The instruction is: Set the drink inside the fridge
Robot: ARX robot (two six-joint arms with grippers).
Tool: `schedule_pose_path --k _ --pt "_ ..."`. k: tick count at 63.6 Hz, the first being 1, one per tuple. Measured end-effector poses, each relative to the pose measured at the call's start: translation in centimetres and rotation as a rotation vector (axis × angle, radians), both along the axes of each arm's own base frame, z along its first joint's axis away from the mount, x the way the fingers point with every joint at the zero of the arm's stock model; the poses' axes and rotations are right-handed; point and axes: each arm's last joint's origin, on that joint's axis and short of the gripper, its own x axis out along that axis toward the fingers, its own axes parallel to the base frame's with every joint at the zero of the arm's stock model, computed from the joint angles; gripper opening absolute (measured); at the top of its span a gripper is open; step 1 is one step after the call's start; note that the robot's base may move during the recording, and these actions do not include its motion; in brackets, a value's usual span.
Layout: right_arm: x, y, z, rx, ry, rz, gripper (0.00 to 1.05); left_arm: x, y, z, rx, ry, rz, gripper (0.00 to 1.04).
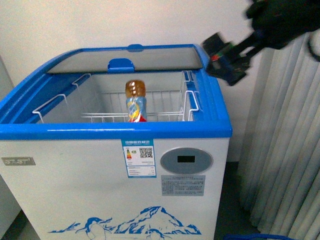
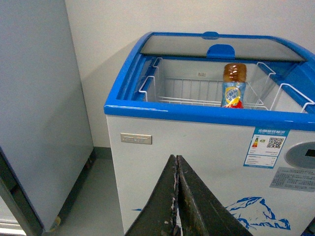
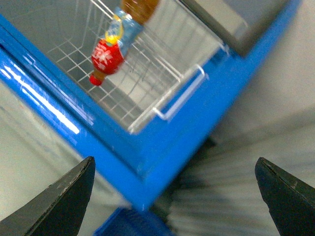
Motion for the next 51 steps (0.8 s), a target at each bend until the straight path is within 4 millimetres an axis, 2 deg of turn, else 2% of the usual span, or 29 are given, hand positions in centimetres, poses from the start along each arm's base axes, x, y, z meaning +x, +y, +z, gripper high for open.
schedule_pose_path --k 4,8,10,19,21,22,26,33,41,46,51 --pt "-3.5 -3.1 0.6 0.129 0.076 -0.094 0.97 0.0 0.0 0.0 0.0 -0.002 0.0 0.03" --pt "-8.8 -7.0 1.0 0.278 0.168 -0.208 0.97 0.0 0.0 0.0 0.0 -0.002 0.0 0.03" --pt "-10.8 -8.3 1.1 0.338 0.195 -0.249 0.97 0.0 0.0 0.0 0.0 -0.002 0.0 0.03" --pt "-19.5 -12.2 2.0 0.515 0.245 -0.344 0.97 0.0 0.0 0.0 0.0 -0.002 0.0 0.03" --pt "-21.1 -12.8 2.1 0.54 0.173 -0.381 0.94 0.0 0.0 0.0 0.0 -0.002 0.0 0.03" --pt "-21.9 -13.0 2.1 0.533 0.07 -0.402 0.91 0.0 0.0 0.0 0.0 -0.002 0.0 0.03" --pt "-23.7 -13.1 1.4 0.495 -0.214 -0.433 0.81 0.0 0.0 0.0 0.0 -0.001 0.003 0.03" --pt "-25.1 -12.1 0.0 0.473 -0.464 -0.346 0.64 0.0 0.0 0.0 0.0 -0.001 -0.004 0.03" --pt "-24.8 -11.8 -3.1 0.476 -0.449 -0.369 0.45 0.0 0.0 0.0 0.0 -0.001 0.002 0.03" --pt "-25.4 -11.5 -5.0 0.479 -0.415 -0.375 0.31 0.0 0.0 0.0 0.0 0.0 0.0 0.03" --pt "-25.6 -11.2 -6.0 0.477 -0.418 -0.382 0.18 0.0 0.0 0.0 0.0 0.0 0.0 0.03"
